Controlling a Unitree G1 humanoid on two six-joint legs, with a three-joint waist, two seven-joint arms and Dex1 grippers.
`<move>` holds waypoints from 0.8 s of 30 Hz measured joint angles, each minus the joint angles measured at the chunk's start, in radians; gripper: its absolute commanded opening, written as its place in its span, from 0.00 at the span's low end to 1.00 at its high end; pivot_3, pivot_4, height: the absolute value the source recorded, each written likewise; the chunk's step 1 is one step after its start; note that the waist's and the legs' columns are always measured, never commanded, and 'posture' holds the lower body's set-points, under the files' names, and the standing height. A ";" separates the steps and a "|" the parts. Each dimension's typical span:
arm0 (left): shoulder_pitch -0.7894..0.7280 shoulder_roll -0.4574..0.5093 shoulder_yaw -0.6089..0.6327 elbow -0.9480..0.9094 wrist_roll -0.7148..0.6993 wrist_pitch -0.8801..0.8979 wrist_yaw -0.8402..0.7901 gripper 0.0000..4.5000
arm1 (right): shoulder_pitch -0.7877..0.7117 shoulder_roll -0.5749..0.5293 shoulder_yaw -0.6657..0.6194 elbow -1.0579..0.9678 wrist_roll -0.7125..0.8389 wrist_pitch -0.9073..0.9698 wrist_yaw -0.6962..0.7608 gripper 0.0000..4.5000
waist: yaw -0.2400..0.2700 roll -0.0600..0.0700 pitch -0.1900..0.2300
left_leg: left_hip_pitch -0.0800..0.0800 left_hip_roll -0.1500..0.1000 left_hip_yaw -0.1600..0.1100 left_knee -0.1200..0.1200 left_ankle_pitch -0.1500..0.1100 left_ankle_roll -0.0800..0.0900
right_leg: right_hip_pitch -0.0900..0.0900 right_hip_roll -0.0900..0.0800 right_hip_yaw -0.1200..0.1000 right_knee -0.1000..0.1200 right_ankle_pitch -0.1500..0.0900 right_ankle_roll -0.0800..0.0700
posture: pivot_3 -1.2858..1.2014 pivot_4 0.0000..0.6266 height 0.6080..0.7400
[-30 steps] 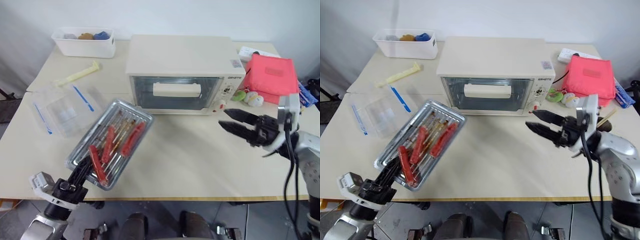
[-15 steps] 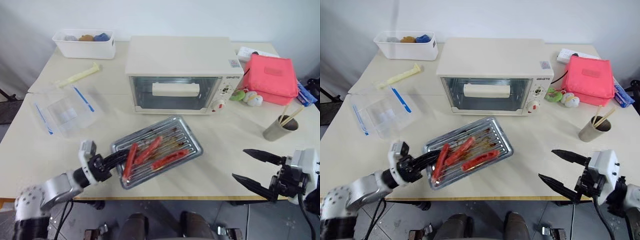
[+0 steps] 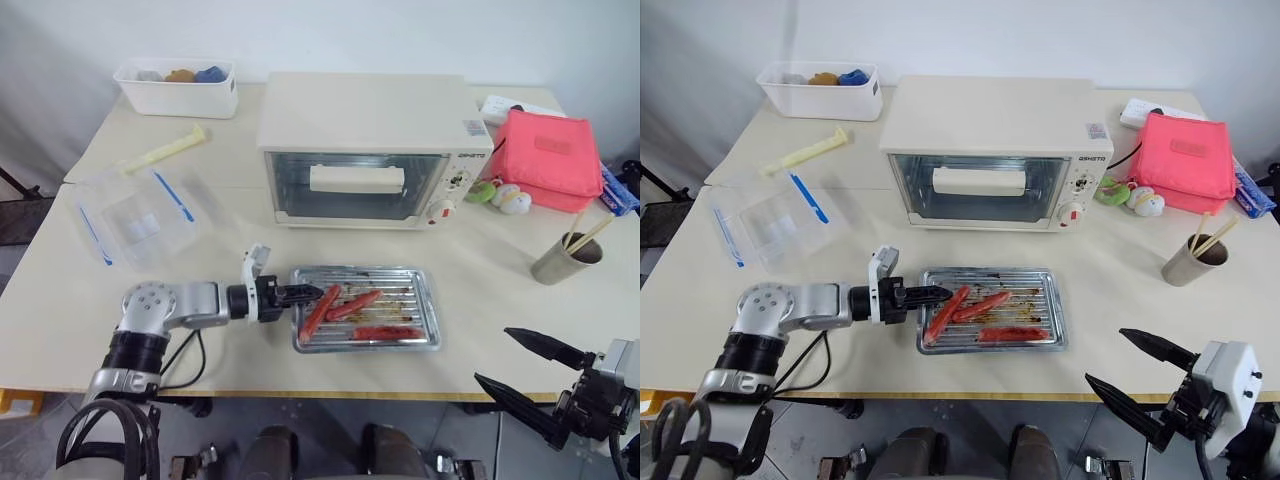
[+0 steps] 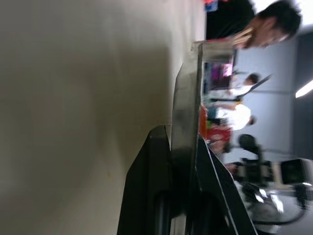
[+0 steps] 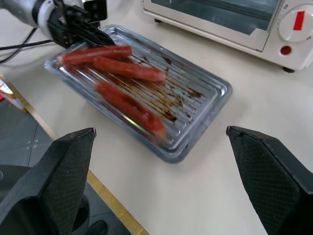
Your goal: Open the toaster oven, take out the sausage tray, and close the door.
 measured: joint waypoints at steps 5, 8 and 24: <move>-0.049 -0.054 0.016 0.032 0.148 0.018 -0.086 0.15 | 0.013 0.005 0.001 0.000 -0.001 -0.016 0.000 1.00 | 0.018 0.000 0.000 | 0.000 -0.001 -0.001 0.000 0.001 0.000 | 0.001 -0.001 0.000 -0.001 0.001 0.002 | 0.52 0.24 1.00; -0.048 -0.067 0.025 0.020 0.229 0.017 -0.108 0.33 | 0.012 0.005 0.004 0.000 0.000 -0.016 0.000 1.00 | 0.017 0.000 0.000 | -0.001 -0.001 -0.001 0.000 0.001 0.000 | 0.000 -0.002 0.000 -0.001 0.001 0.002 | 0.52 0.24 1.00; 0.330 0.405 0.089 -0.402 0.631 -0.351 -0.808 1.00 | -0.138 -0.091 0.087 0.126 -0.013 -0.021 0.060 1.00 | -0.038 -0.001 0.001 | 0.005 0.005 0.004 -0.013 0.001 -0.004 | -0.002 0.002 -0.001 -0.005 0.000 0.000 | 0.52 0.24 1.00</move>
